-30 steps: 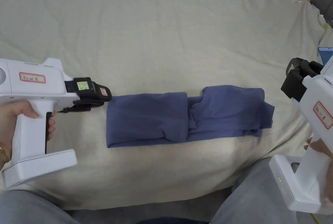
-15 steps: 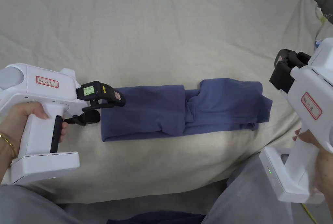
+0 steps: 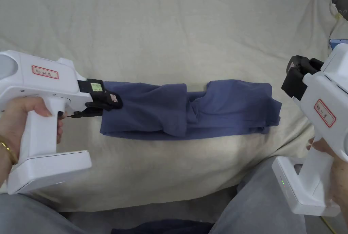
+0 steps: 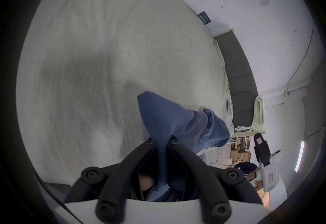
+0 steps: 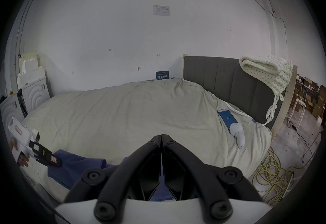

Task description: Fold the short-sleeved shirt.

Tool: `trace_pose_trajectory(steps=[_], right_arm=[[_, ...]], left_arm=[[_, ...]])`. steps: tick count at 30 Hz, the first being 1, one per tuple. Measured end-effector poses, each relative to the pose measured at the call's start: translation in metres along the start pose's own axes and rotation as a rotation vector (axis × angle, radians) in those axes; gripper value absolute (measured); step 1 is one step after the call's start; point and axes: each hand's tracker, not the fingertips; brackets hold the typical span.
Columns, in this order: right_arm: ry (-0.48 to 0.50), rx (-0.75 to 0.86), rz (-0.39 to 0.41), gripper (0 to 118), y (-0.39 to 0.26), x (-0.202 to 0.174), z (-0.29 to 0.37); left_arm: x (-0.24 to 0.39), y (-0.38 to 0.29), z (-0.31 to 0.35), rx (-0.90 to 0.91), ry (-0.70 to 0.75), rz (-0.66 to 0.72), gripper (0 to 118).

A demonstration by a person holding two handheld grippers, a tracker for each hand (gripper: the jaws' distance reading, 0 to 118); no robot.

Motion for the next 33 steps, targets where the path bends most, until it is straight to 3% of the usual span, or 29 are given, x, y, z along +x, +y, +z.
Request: trace_pose_trajectory(steps=[4,16,21,27,33], right_arm=[[0.014,0.007,-0.003,0,0.002,-0.003,-0.001],[0.061,0.011,0.004,0,0.006,-0.019,-0.01],[0.077,0.015,0.004,0,0.005,-0.022,-0.011],[0.086,0.032,-0.017,0,0.006,-0.018,-0.006],[0.075,0.049,-0.047,0,0.005,-0.004,-0.001]], left_arm=[[-0.017,0.02,0.032,0.055,0.054,-0.018,6],[-0.077,0.031,0.151,0.209,0.471,-0.012,6],[-0.051,0.02,0.157,0.19,0.512,-0.089,6],[0.027,0.002,0.124,0.135,0.61,-0.338,6],[0.085,-0.01,0.08,0.073,0.527,-0.455,6]])
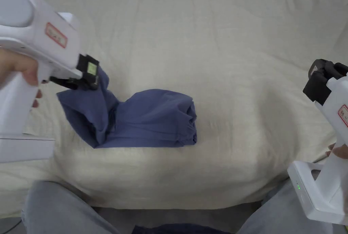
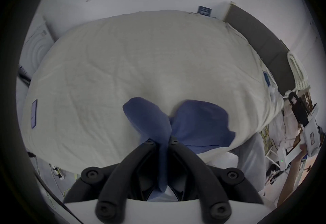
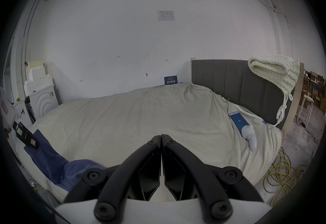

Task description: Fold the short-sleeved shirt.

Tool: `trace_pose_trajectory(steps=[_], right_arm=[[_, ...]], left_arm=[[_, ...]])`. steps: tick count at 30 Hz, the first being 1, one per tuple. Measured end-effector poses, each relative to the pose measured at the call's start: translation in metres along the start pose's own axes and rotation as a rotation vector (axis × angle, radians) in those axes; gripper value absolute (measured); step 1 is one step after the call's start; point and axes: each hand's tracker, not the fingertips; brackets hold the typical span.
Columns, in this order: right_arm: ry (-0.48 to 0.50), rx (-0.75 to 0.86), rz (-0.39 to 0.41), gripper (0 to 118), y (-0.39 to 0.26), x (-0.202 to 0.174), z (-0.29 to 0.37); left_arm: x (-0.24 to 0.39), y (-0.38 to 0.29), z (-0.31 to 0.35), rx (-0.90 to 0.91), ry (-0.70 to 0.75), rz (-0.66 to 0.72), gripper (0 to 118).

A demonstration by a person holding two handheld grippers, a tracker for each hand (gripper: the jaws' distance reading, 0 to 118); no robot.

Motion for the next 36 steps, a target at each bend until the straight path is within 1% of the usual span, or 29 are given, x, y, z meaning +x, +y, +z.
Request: trace_pose_trajectory(steps=[6,11,16,17,18,20,22,23,24,28,31,32,33,34,35,36], right_arm=[[-0.021,0.003,-0.019,0,-0.001,0.012,0.005],[-0.039,0.001,-0.03,0,-0.001,0.021,0.008],[-0.058,-0.001,-0.025,0,-0.001,0.026,0.011],[-0.062,-0.002,-0.022,0,-0.001,0.026,0.011],[-0.067,-0.003,-0.021,0,-0.002,0.027,0.011],[-0.072,-0.008,-0.025,0,-0.002,0.029,0.01],[-0.074,-0.012,-0.026,0,-0.003,0.03,0.01],[-0.075,-0.014,-0.022,0,-0.003,0.03,0.009],[-0.076,-0.015,-0.019,0,-0.003,0.03,0.009],[-0.068,-0.022,-0.018,0,-0.004,0.025,0.006],[-0.059,-0.019,-0.015,0,-0.002,0.02,0.005],[-0.053,-0.017,-0.016,0,-0.002,0.019,0.006],[-0.052,-0.014,-0.015,0,-0.001,0.017,0.006],[-0.05,-0.011,-0.012,0,0.0,0.015,0.006],[-0.047,-0.009,-0.009,0,0.0,0.014,0.006],[-0.044,-0.008,-0.008,0,0.001,0.013,0.006]], left_arm=[[0.061,0.008,-0.034,-0.038,-0.053,-0.061,6],[0.098,0.014,-0.084,-0.088,-0.087,-0.055,6],[0.132,0.007,-0.125,-0.164,-0.047,-0.078,6],[0.136,0.005,-0.131,-0.168,-0.043,-0.077,8],[0.139,0.004,-0.135,-0.167,-0.039,-0.078,16],[0.139,0.005,-0.14,-0.17,-0.079,-0.069,54],[0.137,0.008,-0.131,-0.176,-0.203,-0.039,92],[0.137,0.007,-0.123,-0.171,-0.232,-0.026,102],[0.136,0.01,-0.117,-0.153,-0.241,-0.021,106],[0.118,0.023,-0.089,0.001,-0.261,-0.018,106],[0.095,0.03,-0.069,0.114,-0.262,0.031,106],[0.086,0.029,-0.062,0.171,-0.246,0.057,103],[0.079,0.027,-0.056,0.234,-0.232,0.081,94],[0.071,0.022,-0.052,0.311,-0.222,0.105,71],[0.063,0.012,-0.047,0.384,-0.195,0.12,71],[0.057,0.005,-0.046,0.438,-0.176,0.124,62]])
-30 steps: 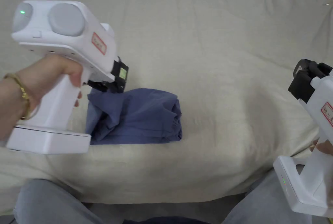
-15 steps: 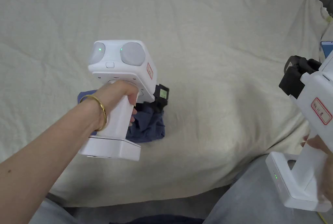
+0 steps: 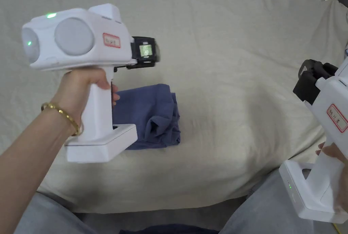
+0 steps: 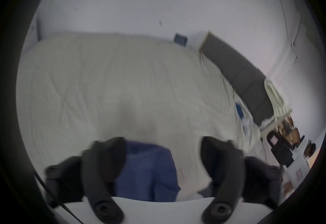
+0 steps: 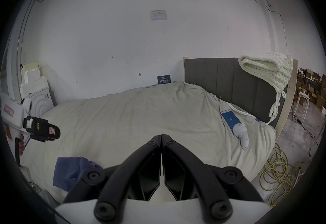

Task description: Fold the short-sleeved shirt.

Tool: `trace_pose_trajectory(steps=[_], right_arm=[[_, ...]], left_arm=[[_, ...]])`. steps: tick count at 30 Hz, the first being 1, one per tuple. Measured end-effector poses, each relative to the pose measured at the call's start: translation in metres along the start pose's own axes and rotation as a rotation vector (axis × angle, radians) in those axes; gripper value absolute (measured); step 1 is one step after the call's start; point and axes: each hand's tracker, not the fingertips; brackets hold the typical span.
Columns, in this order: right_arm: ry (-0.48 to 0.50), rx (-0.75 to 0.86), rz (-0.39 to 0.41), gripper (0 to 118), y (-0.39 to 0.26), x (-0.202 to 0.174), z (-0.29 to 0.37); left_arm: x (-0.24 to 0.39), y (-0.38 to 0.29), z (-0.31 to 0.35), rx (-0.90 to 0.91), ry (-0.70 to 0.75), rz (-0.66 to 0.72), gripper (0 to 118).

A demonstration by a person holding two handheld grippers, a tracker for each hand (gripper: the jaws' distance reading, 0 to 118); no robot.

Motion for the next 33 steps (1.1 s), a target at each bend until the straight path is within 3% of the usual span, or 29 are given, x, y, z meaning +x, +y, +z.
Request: trace_pose_trajectory(steps=[2,4,9,12,14,26,33], right_arm=[[0.005,-0.001,0.006,0,0.001,-0.003,-0.002],[0.011,-0.001,0.009,0,0.001,-0.006,-0.002],[0.019,0.0,0.02,0,0.001,-0.012,-0.002],[0.017,-0.008,0.024,0,0.001,-0.013,-0.003],[0.022,-0.011,0.016,0,0.0,-0.013,-0.003],[-0.002,-0.018,0.018,0,-0.001,-0.001,0.0],[-0.016,-0.02,0.013,0,-0.001,0.004,0.002]], left_arm=[[-0.008,-0.015,0.004,0.092,0.083,-0.028,21],[-0.002,-0.038,0.015,0.15,0.13,-0.039,0],[0.006,-0.09,0.011,0.213,0.201,-0.022,0],[0.028,-0.115,0.004,0.217,0.186,-0.106,0],[0.044,-0.134,-0.007,0.188,0.167,-0.192,0],[0.086,-0.191,-0.058,-0.012,0.105,-0.338,0],[0.086,-0.185,-0.077,-0.109,0.076,-0.227,0]])
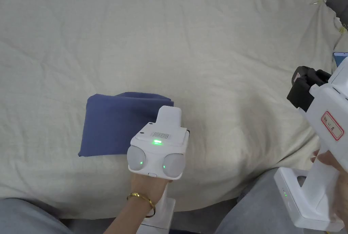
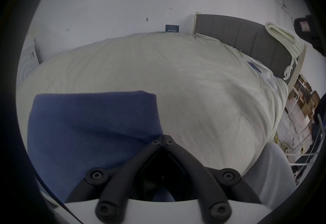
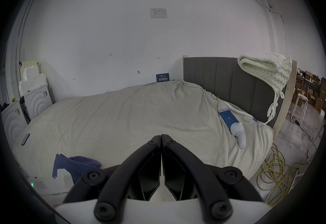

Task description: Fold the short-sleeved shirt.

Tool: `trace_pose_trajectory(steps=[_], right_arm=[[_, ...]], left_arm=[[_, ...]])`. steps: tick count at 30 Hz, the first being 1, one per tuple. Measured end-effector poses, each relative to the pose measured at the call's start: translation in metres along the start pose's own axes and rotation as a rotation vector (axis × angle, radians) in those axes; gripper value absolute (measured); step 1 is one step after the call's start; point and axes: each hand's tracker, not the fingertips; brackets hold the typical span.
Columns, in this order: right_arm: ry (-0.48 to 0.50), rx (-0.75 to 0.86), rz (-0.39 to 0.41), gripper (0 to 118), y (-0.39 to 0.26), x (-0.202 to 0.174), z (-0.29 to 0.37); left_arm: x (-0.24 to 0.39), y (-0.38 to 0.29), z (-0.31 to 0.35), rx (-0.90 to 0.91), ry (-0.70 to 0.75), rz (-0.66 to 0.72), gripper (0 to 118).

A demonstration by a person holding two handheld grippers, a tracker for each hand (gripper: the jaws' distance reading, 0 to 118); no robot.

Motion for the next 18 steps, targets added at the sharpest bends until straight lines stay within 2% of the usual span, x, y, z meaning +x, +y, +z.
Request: trace_pose_trajectory(steps=[5,6,8,12,16,18], right_arm=[[-0.003,0.006,-0.004,0,0.001,0.0,0.003],[-0.003,0.007,-0.001,0,0.002,-0.001,0.003],[0.001,0.009,0.005,0,0.003,-0.002,0.004],[0.014,0.02,0.004,0,0.006,-0.008,0.006],[0.039,0.032,0.013,0,0.01,-0.019,0.006],[0.055,0.039,0.006,0,0.011,-0.025,0.004]], left_arm=[[0.008,0.01,-0.002,-0.038,-0.001,-0.008,0],[0.004,0.012,0.002,-0.037,-0.08,0.039,0],[0.001,0.026,0.019,0.024,-0.147,0.136,0],[-0.016,0.063,0.061,0.203,-0.206,0.2,0],[-0.058,0.092,0.096,0.363,-0.136,0.263,0],[-0.077,0.098,0.108,0.431,-0.055,0.23,0]])
